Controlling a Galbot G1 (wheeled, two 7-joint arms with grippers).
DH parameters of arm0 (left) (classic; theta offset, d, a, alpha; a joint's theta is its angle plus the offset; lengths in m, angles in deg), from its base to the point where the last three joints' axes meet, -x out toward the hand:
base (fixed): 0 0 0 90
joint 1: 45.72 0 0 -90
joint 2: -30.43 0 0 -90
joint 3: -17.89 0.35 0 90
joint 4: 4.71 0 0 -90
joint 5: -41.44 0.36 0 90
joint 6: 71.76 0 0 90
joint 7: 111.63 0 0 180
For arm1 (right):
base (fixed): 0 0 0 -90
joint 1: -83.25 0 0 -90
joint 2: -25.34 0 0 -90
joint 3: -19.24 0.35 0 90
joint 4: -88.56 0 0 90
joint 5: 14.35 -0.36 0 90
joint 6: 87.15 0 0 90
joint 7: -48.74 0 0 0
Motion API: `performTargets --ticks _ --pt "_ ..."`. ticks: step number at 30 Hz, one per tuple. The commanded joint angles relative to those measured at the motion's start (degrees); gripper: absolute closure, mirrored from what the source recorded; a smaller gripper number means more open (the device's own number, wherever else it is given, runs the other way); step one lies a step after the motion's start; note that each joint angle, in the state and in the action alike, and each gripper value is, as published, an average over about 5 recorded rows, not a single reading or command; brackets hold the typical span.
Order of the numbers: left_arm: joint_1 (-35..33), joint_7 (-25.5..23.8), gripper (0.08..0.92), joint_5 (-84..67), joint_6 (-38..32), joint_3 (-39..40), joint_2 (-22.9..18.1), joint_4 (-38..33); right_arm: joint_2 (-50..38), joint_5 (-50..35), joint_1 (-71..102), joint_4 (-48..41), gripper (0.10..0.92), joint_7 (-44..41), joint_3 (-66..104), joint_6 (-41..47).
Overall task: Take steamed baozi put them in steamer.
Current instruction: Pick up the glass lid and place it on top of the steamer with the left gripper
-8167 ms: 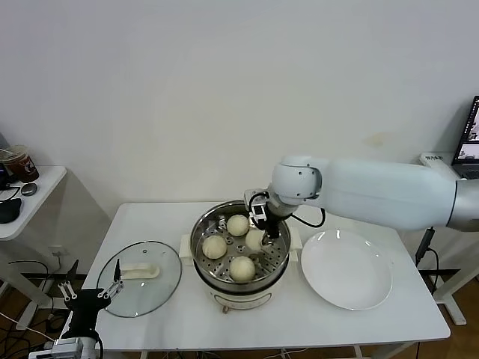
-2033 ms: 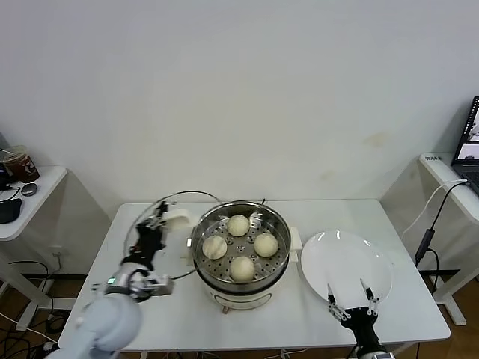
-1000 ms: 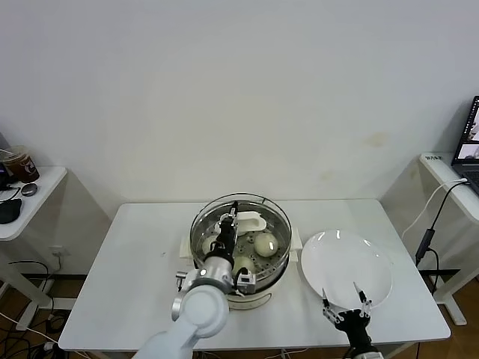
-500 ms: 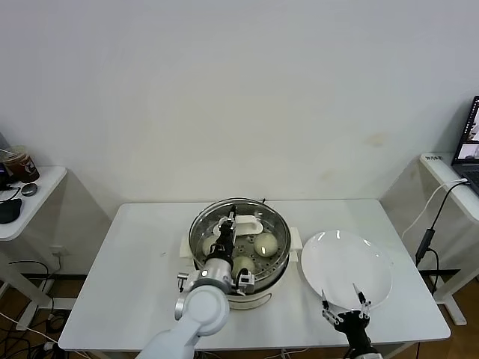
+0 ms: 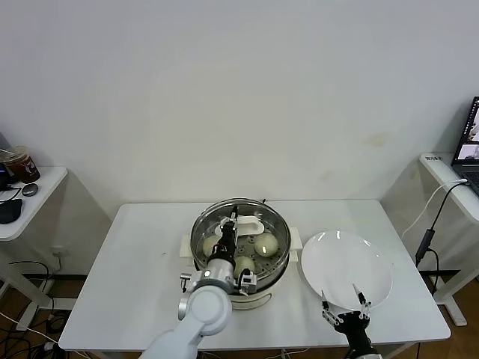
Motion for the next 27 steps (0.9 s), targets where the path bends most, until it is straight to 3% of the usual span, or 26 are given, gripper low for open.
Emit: performTargets --ticks 1,18,27 --pt "-0.2 -0.6 0.827 -1.2 0.1 0.2 0.4 -0.2 0.0 0.1 0.0 0.0 0.203 0.0 -0.1 0.0" --pt "-2.6 0.8 0.815 -4.1 -0.5 -1.6 0.4 -2.8 0.1 0.3 0.1 0.2 0.203 -0.1 -0.3 -0.1" --pt "-12.6 9.7 0.581 -26.3 -6.3 -6.8 3.4 -13.0 0.2 0.6 0.1 0.1 0.203 -0.1 -0.4 0.0"
